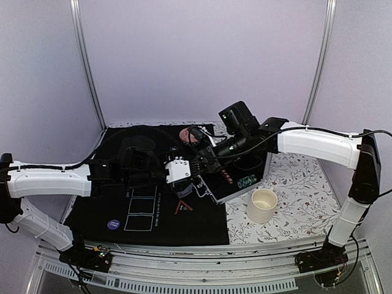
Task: Distribute texas hold em gaming equipment
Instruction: Pass from the right arm to the left
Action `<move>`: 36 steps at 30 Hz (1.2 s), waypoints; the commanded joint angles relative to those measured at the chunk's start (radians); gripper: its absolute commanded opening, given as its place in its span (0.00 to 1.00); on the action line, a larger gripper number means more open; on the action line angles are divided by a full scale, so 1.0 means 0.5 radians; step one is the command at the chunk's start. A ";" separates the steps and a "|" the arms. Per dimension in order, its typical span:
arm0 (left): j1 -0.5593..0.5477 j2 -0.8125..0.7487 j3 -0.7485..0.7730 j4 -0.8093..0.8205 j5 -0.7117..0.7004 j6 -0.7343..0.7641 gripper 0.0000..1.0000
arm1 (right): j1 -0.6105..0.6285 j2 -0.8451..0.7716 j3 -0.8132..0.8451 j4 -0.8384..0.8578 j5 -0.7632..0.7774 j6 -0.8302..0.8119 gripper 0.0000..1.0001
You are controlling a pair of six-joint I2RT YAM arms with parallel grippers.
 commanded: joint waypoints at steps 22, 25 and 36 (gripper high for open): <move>-0.017 -0.038 0.100 -0.046 0.132 -0.064 0.49 | 0.004 -0.160 -0.024 0.118 0.016 0.066 0.02; -0.017 -0.037 0.113 -0.052 0.145 -0.072 0.33 | 0.005 -0.166 -0.036 0.127 0.014 0.061 0.02; 0.029 0.028 0.215 -0.252 0.081 -0.323 0.00 | -0.059 -0.294 -0.166 0.106 0.227 0.052 0.48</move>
